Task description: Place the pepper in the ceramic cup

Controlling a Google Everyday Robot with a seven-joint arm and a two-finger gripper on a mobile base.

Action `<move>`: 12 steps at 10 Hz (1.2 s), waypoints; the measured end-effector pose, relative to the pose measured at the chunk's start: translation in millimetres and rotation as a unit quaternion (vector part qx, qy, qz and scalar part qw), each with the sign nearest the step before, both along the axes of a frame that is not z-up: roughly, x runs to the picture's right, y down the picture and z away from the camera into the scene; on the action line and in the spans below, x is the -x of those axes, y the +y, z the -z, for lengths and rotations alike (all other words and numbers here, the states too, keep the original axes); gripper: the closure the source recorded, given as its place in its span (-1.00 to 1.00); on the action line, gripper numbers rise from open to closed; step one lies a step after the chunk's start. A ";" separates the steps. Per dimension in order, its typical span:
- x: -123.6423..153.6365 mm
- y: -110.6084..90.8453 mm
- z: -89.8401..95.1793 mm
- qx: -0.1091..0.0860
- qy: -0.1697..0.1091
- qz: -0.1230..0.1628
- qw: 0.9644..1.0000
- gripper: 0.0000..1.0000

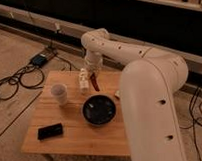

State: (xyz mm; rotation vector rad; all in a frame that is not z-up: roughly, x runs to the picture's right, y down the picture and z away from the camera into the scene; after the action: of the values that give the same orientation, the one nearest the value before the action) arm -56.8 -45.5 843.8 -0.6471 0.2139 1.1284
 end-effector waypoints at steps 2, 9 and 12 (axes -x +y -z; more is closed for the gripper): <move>35.9 -12.8 7.8 -0.020 -0.042 0.018 0.999 1.00; 130.2 -23.4 42.4 -0.085 -0.189 0.037 0.978 1.00; 161.6 -11.4 47.9 -0.082 -0.239 0.040 0.967 1.00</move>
State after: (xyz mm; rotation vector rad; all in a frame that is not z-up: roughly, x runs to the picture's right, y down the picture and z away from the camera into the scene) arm -218.3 -56.9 795.9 -0.7354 -0.2626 0.8708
